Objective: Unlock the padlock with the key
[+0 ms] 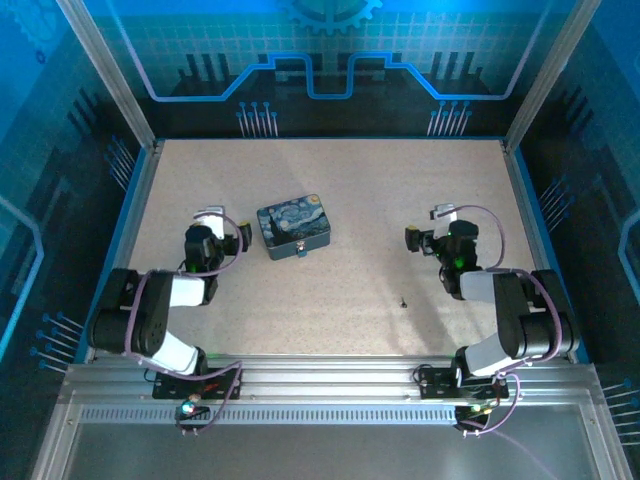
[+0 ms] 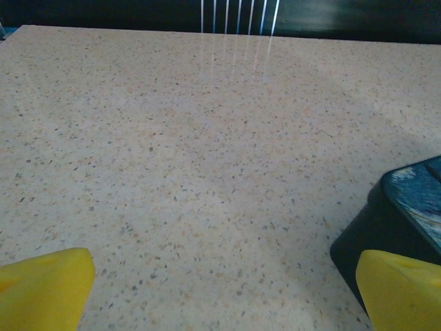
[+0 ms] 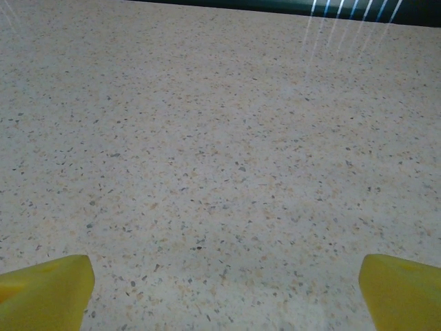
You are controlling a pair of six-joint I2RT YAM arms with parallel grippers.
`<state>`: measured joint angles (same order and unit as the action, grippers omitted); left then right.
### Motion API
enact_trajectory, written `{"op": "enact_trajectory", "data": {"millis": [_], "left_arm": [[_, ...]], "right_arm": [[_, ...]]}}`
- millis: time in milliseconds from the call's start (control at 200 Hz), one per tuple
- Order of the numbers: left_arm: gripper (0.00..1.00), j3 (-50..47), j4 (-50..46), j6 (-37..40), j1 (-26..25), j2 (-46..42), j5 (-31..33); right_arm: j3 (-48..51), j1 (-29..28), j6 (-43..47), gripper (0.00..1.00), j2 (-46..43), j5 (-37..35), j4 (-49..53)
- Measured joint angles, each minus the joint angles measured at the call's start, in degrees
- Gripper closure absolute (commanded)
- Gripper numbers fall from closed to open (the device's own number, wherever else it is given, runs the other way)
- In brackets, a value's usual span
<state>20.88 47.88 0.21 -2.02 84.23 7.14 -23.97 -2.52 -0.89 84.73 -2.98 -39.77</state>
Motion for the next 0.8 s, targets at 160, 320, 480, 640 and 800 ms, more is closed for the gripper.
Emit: {"op": "enact_trajectory", "data": {"millis": [160,320,480,640,800], "left_arm": [[0.01,3.26,-13.62,-0.85,-2.05,-15.69,0.61],[0.01,11.85,-29.09,-6.80,-2.38,-22.32,0.59],[0.01,17.38,-41.38,-17.44,-2.60,-23.96,-2.97],[0.01,17.42,-47.10,-26.67,-8.66,-24.28,-7.17],[0.01,17.42,-47.23,-32.63,-18.08,-23.71,-8.85]], "right_arm": [[-1.86,1.18,-1.97,0.00,-8.50,-0.55,8.35],[-9.05,1.18,-4.81,0.00,-14.95,-0.46,22.49],[-13.16,0.90,-8.98,0.00,-21.24,-1.03,36.41],[-17.44,-1.27,-12.92,0.00,-24.79,0.07,52.74],[-20.48,-5.68,-16.06,0.01,-25.14,2.19,66.93]]}}
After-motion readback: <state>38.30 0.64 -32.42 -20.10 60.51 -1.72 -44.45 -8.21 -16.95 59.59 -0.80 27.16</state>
